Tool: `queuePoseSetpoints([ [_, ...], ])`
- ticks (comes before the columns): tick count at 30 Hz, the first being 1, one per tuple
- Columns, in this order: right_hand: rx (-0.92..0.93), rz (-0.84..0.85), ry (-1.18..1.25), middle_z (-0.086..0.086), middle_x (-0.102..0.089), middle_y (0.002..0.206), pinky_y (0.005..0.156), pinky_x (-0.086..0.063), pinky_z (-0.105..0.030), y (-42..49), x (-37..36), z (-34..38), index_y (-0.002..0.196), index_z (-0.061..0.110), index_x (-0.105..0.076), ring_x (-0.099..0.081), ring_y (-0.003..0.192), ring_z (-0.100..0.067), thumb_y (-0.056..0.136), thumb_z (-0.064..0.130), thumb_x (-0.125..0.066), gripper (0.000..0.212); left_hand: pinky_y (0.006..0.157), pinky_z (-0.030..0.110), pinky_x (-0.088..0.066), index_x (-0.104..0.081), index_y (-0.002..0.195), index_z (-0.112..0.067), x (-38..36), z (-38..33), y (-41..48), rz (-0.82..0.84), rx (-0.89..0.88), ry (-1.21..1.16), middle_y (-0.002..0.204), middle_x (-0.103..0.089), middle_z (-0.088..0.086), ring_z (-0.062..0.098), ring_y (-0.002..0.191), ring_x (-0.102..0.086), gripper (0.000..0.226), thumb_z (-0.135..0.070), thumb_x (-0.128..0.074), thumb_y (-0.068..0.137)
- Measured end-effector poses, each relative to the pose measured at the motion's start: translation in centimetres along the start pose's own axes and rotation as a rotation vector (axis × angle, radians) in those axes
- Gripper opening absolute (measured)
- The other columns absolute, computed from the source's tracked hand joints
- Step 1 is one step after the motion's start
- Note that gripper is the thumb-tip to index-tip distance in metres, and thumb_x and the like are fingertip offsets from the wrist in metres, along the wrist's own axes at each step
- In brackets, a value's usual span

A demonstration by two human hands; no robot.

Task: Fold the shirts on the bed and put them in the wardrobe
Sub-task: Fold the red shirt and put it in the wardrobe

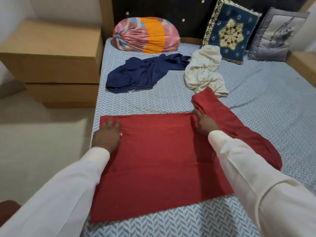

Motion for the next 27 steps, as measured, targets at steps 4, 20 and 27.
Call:
queuePoseSetpoints([
  [4,-0.092,0.113,-0.065,-0.026,-0.058,0.129,0.093,-0.049,-0.043,2.0,0.5,-0.4,0.15,0.027,-0.031,-0.062,0.109,-0.041,0.094,0.018,-0.045,0.058,0.087,0.042,-0.046,-0.035,0.142,-0.013,1.2,2.1,4.5,0.098,0.016,0.007,0.142,-0.037,0.015,0.037,0.118,-0.053,0.052,-0.036,-0.05,0.098],
  [20,-0.186,-0.195,0.357,-0.027,-0.066,0.096,0.075,-0.054,-0.045,-2.2,1.8,-3.7,0.098,0.012,-0.054,-0.066,0.084,-0.044,0.089,0.005,-0.053,0.011,0.069,0.041,-0.047,-0.053,0.082,-0.012,5.2,4.7,-0.3,-0.173,-0.042,-0.399,0.09,-0.058,0.011,0.033,0.083,-0.055,0.012,-0.003,-0.06,0.077],
  [27,-0.097,-0.519,0.218,-0.016,-0.059,0.101,0.084,-0.044,-0.047,-12.7,1.0,-5.4,0.092,0.016,-0.058,-0.055,0.096,-0.041,0.076,0.011,-0.052,0.018,0.063,0.033,-0.043,-0.062,0.086,-0.025,2.9,5.1,-9.7,-0.292,0.012,-0.344,0.089,-0.061,-0.006,0.022,0.09,-0.055,0.014,-0.013,-0.067,0.079],
])
Point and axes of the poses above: each hand's wrist, its own y-axis towards the middle knuckle, its own x-axis out of the back of the hand, z = x × y, the point moved 9 cm from there along y, towards the middle knuckle
